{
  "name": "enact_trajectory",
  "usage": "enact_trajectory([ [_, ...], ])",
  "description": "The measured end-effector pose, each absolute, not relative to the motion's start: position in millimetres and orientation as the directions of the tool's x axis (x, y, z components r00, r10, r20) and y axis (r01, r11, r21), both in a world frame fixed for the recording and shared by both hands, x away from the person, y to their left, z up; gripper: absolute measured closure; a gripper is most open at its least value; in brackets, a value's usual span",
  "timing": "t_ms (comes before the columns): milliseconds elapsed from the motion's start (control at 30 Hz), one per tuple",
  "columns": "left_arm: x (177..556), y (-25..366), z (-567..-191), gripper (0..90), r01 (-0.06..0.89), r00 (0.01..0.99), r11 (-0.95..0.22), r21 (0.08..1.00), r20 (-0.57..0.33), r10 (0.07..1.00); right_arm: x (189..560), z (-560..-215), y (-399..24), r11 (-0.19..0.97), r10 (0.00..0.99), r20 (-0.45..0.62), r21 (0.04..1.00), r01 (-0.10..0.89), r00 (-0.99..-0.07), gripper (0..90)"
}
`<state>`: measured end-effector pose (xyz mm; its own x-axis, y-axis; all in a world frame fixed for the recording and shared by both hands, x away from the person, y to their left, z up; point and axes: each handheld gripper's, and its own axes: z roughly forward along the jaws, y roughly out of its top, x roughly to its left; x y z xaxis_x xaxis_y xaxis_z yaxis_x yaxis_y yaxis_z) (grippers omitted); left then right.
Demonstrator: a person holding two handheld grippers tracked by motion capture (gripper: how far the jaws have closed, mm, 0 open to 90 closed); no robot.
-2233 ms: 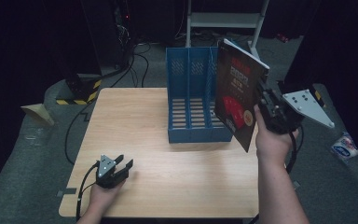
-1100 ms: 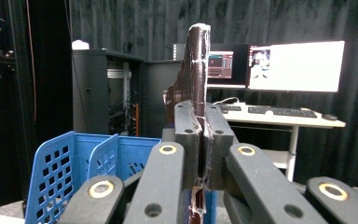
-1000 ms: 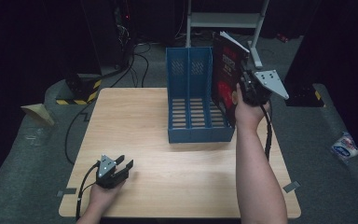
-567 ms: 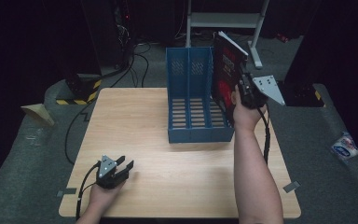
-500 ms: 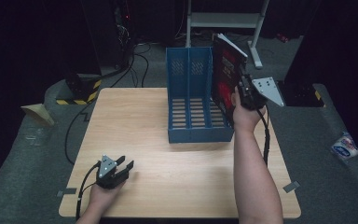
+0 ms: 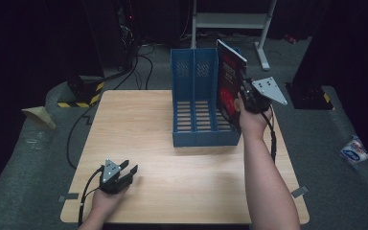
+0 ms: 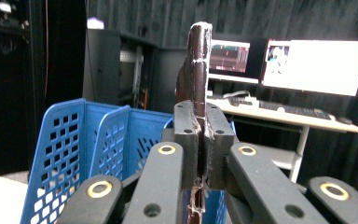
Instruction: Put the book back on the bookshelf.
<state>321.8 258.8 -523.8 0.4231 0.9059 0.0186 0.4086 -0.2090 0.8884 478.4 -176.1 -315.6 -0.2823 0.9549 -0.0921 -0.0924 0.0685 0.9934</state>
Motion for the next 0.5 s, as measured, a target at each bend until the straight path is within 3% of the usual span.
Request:
enact_trajectory([
  [267, 322, 259, -524, 54.4, 0.410, 0.423, -0.207, 0.888, 0.015, 0.906, 486, -295, -175, 0.091, 0.958, -0.062, 0.992, 0.091, -0.280, 85.9],
  [500, 322, 259, -524, 54.4, 0.409, 0.426, -0.208, 0.888, 0.016, 0.905, 490, -288, -180, 0.085, 0.965, -0.038, 0.982, 0.170, -0.261, 86.1],
])
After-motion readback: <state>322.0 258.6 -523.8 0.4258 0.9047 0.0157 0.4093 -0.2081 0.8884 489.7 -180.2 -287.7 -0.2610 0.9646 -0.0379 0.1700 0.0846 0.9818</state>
